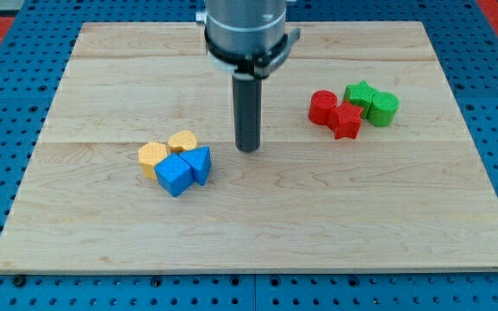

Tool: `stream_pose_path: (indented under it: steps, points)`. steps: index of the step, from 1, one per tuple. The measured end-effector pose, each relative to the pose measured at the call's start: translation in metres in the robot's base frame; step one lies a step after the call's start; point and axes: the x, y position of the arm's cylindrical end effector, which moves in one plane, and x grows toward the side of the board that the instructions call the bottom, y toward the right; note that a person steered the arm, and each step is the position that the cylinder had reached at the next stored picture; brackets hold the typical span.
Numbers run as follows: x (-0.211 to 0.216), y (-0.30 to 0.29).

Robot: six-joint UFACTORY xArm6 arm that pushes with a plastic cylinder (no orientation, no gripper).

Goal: Push the green star towards the top left corner

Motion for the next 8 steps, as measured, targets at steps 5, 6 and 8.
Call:
stream_pose_path:
  steps: [5, 6, 8]
  points:
    - [-0.089, 0.188]
    - [-0.118, 0.134]
    - [-0.174, 0.013]
